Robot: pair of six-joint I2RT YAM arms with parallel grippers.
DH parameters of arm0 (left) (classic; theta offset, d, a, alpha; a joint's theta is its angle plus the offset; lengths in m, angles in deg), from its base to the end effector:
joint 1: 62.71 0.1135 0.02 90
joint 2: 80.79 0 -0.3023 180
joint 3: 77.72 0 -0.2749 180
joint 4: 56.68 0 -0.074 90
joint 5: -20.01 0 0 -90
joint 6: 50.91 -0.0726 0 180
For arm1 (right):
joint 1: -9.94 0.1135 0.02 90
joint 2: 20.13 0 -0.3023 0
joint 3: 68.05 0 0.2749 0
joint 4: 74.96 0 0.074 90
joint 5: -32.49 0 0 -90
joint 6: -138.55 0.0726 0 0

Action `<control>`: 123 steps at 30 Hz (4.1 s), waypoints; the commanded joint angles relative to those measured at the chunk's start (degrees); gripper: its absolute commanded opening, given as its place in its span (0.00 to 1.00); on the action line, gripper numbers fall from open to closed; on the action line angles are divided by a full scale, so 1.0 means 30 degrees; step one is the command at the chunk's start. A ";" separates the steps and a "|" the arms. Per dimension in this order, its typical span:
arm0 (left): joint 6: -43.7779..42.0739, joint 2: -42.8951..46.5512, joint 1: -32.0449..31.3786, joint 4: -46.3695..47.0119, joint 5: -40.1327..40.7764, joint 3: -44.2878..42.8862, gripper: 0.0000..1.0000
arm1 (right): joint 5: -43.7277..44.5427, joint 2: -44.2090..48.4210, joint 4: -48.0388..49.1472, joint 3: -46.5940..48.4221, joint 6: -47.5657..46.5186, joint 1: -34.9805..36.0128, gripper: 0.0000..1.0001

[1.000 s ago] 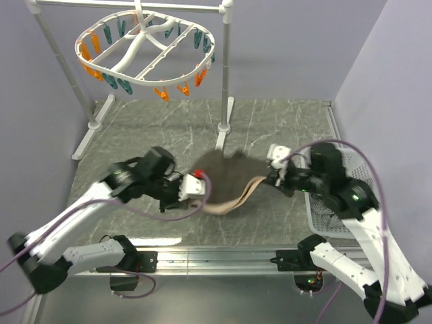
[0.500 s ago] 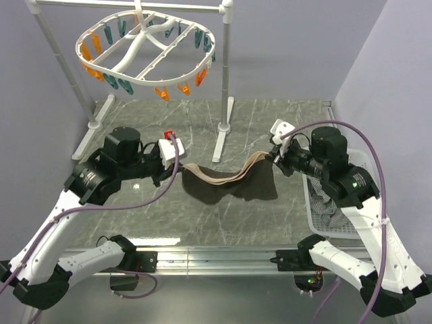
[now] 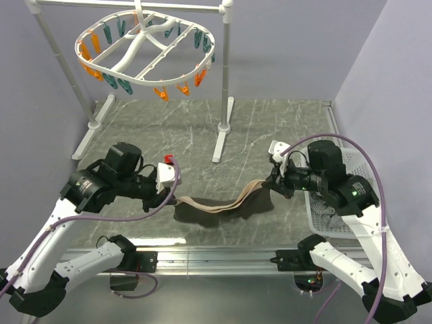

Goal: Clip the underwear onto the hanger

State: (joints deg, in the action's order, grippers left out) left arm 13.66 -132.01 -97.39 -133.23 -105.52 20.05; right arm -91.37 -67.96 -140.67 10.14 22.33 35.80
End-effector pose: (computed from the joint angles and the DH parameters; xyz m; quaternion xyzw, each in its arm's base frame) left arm 0.1071 -0.1254 0.3958 0.5414 0.7052 -0.3106 0.3363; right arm 0.1297 0.1078 0.3988 -0.4932 0.7050 0.2573 0.4400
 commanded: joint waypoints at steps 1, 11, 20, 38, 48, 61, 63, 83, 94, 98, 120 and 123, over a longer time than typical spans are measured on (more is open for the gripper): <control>0.0450 0.0084 0.0016 -0.1914 -0.2598 -0.2276 0.00 | -0.2475 0.0126 -0.0580 0.1781 0.1764 0.0020 0.00; 0.1907 -0.6504 0.0045 -0.0458 0.4241 0.1439 0.00 | 0.0438 -0.6050 0.2075 -0.2876 0.0619 0.0166 0.00; 0.4432 -0.9994 0.1889 0.7246 0.8413 0.2641 0.00 | 0.4871 -0.9951 0.8639 -0.3696 0.3666 -0.0477 0.00; 0.3411 -1.2052 0.2770 0.9831 0.6836 0.3080 0.57 | 0.6221 -1.3417 0.7685 -0.1237 0.5722 -0.1327 0.56; 0.1826 -0.1076 0.2770 0.7546 0.4053 0.5453 0.99 | 0.4317 -0.6737 0.6625 0.0171 0.4960 -0.3992 0.65; 1.0129 0.4037 0.2799 1.0295 0.4198 0.3990 0.99 | 0.2709 -0.0902 0.9290 -0.0092 0.6277 -0.4287 0.89; 1.1488 0.4037 0.2799 1.1288 0.4108 0.3581 0.98 | 0.1048 -0.0784 1.0140 -0.0415 0.6658 -0.4258 0.85; 1.8200 0.1255 0.9094 1.4894 0.6572 -0.1932 0.52 | 0.6276 -0.5435 2.0420 0.1369 0.6367 0.3943 0.74; 1.8731 -0.1820 0.9156 1.8413 0.6744 -0.1899 0.49 | 0.6017 -1.0417 2.2065 0.5351 0.6249 0.5554 0.71; 1.9052 -0.2203 0.9069 1.9318 0.6569 -0.1432 0.50 | 0.5957 -1.1417 2.2095 0.6175 0.5606 0.6054 0.71; 1.9932 -0.3871 0.8570 2.2340 0.7389 -0.0023 0.45 | 0.5285 -1.4758 2.3179 0.8373 0.4111 0.6465 0.66; 1.9903 -0.4078 0.8570 2.2778 0.7594 -0.0112 0.42 | 0.4816 -1.4934 2.3091 0.8491 0.3964 0.6465 0.66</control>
State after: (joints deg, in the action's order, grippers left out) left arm 72.79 -143.83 -71.44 -69.45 -83.62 20.51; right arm -75.15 -112.60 -74.05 32.70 35.58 54.78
